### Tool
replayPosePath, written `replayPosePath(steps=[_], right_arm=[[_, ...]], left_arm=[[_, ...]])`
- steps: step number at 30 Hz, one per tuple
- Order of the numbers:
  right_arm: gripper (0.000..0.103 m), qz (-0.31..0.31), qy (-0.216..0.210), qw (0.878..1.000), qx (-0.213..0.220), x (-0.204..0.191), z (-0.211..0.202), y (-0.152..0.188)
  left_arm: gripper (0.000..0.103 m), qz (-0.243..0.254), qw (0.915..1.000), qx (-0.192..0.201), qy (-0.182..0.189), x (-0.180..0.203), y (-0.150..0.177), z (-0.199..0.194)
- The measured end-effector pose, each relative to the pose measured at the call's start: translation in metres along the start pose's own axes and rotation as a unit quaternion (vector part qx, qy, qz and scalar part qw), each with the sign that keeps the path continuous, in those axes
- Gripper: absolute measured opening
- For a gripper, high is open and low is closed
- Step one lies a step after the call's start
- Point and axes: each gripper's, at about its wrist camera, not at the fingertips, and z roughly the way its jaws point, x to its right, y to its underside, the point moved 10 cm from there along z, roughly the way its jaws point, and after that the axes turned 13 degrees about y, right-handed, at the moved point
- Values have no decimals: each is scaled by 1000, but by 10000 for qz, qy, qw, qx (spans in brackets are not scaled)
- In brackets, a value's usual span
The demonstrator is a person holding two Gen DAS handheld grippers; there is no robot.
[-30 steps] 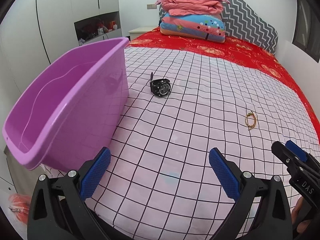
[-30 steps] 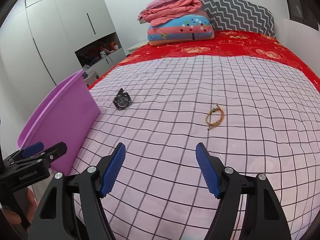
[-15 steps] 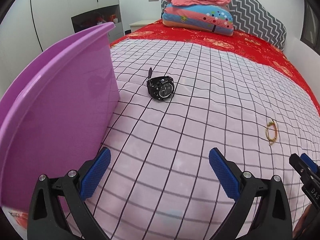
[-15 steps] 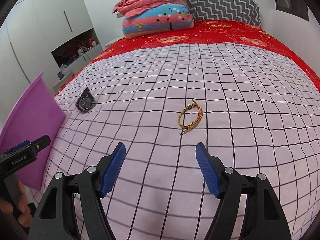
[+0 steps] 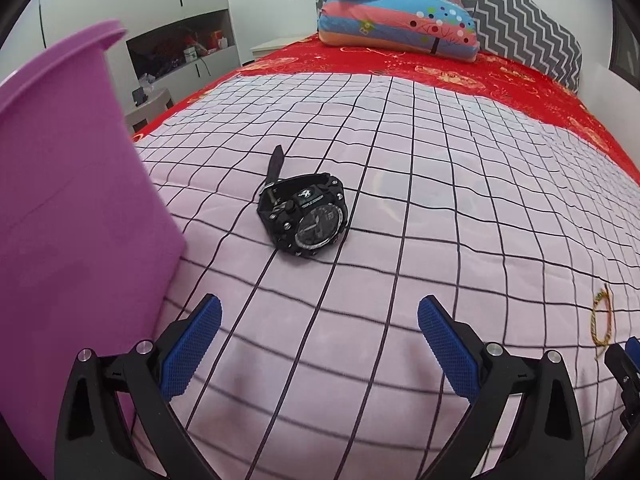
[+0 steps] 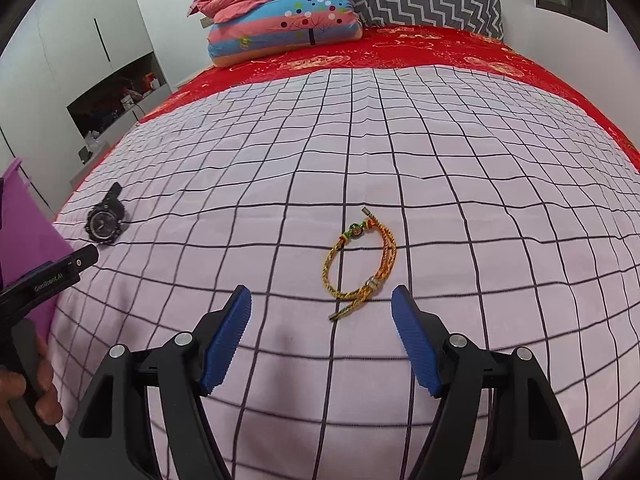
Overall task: Organize jewelry
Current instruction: 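Move left tool over the black watch while right tool approaches the braided bracelet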
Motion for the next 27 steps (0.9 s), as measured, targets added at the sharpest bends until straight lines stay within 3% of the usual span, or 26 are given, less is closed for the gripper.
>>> replayPosePath(steps=[10,27], right_arm=[[69,39,480,9988,-91,10,32,-7],[69,-87,744,9971,-116,9,49,-8]], left_arm=[[97,71,10000,-24,8,-3,-19,34],[97,-159,9998,2,-138,-25,-36,63]])
